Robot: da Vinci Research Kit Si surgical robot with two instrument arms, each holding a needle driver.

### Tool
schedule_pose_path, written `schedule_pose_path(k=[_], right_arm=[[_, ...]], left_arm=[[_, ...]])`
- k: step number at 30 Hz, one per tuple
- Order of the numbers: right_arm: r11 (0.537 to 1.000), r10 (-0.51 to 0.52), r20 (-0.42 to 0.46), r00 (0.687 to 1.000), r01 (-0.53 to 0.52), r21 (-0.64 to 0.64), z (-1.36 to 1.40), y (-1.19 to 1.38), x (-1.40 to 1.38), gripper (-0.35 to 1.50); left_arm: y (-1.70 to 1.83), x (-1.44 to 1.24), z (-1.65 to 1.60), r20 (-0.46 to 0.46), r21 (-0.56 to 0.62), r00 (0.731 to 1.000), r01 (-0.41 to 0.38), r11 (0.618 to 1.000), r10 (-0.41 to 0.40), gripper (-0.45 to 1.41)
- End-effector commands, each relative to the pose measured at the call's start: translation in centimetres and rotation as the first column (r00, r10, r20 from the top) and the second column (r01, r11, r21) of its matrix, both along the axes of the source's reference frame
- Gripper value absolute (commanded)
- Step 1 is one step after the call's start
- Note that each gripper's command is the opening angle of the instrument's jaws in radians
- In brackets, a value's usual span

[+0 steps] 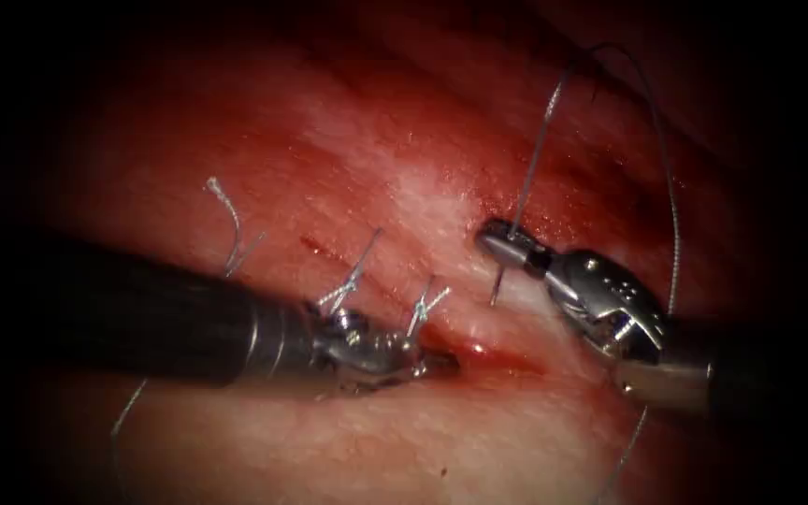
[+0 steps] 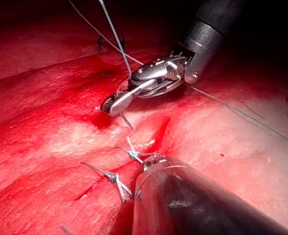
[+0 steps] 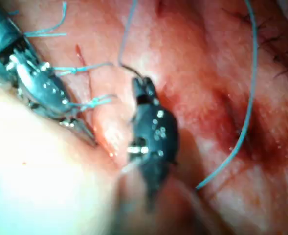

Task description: Wound Closure

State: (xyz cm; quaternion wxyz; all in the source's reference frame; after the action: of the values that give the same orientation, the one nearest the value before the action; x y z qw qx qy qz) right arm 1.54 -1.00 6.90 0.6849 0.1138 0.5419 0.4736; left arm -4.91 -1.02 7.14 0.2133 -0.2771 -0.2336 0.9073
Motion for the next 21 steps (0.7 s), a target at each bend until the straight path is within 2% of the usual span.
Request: schedule_pose_path(k=[1,8,14,21], right_arm=[[1.0,-0.001,-0.005,1.0,0.001,0.006,0.05,-0.05,0.08,-0.35],[0.996,0.026,-0.034,0.999,-0.023,0.081,0.03,-0.08,0.09,-0.35],[0.982,0.03,-0.095,0.995,-0.012,0.19,0.05,-0.1,0.14,-0.35],[0.918,0.07,-0.199,0.977,0.015,0.396,0.17,-0.22,0.22,-0.35]], left_arm=[[-0.05,-0.04,0.05,0.001,0.002,1.0,-0.001,1.0,0.001,-0.01],[-0.05,-0.03,0.04,0.0,0.0,1.0,-0.001,1.0,0.001,-0.01],[-0.05,-0.03,0.04,0.0,0.0,1.0,0.0,1.0,0.0,-0.01],[-0.05,-0.03,0.01,0.001,0.002,1.0,0.001,1.0,-0.001,-0.03]])
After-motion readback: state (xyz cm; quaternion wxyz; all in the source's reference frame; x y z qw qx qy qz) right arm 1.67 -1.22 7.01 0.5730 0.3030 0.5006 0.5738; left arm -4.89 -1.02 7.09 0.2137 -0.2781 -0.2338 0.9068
